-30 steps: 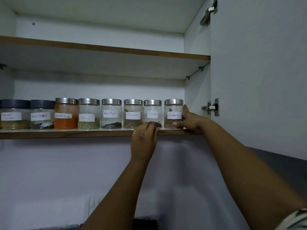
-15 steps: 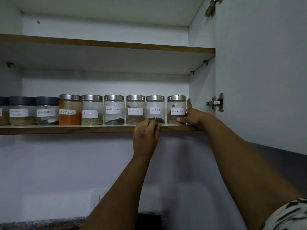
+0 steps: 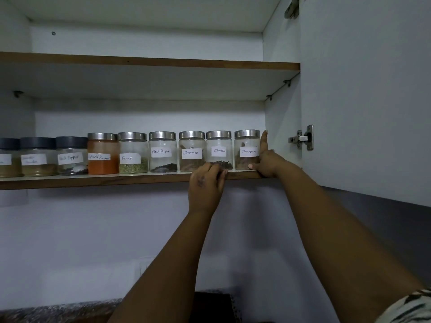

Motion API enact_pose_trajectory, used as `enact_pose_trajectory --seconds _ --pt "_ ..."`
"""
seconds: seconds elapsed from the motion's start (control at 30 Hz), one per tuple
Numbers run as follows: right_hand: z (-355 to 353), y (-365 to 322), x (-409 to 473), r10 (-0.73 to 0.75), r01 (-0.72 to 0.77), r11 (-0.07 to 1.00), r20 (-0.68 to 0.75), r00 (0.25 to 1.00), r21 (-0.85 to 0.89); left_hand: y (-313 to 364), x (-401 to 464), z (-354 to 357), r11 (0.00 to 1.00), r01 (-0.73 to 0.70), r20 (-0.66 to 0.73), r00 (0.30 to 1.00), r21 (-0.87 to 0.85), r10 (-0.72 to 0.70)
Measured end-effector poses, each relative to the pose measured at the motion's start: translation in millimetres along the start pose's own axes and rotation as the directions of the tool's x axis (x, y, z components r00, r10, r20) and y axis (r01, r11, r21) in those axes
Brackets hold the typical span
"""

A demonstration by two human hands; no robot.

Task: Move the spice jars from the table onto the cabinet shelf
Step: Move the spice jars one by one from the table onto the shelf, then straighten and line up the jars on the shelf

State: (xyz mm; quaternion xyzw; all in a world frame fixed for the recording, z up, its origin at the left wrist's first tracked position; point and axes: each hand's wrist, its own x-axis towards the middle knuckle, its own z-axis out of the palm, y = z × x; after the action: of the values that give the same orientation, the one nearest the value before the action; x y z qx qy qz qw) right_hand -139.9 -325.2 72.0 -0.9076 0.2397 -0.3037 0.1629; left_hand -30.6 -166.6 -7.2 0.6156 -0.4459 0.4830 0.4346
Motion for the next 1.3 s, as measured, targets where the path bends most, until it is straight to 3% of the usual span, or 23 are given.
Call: enact_pose_trajectory --seconds 0.13,0.3,0.37,0.53,0.67,0.87,1.13,1.3 --pt "17 -4 -13 0.033 -0.01 0.997 -0.312 0.95 0.076 1 1 -9 1.0 -0.007 0.065 0.998 -0.019 0.008" --pt "50 -22 -35 0.02 0.078 0.991 -0.695 0.719 0.109 -4 15 -30 0.998 0.013 0.248 0.969 -0.065 0.003" --pt "64 -38 -44 -0.036 0.155 0.984 -0.76 0.649 0.085 -9 25 -44 0.996 0.031 0.225 0.974 -0.084 -0.011" --pt "94 -91 -56 -0.192 0.307 0.952 -0.753 0.63 0.015 -41 26 -86 0.999 -0.005 0.182 0.983 0.036 -0.001" --pt "117 -155 -54 -0.31 0.498 0.866 -0.727 0.612 0.05 -81 19 -133 0.981 -0.064 0.157 0.987 0.182 0.036" --pt "161 -272 -47 -0.447 0.63 0.775 -0.672 0.591 0.038 -165 32 -241 0.936 -0.026 0.144 0.989 0.352 -0.027" --pt "201 -411 -28 -0.621 0.702 0.71 -0.516 0.589 -0.052 -270 65 -369 0.854 -0.018 0.161 0.984 0.521 -0.077" --pt "211 -448 4 -0.642 0.626 0.756 -0.407 0.65 -0.193 -324 97 -408 0.792 -0.106 0.324 0.938 0.602 -0.12"
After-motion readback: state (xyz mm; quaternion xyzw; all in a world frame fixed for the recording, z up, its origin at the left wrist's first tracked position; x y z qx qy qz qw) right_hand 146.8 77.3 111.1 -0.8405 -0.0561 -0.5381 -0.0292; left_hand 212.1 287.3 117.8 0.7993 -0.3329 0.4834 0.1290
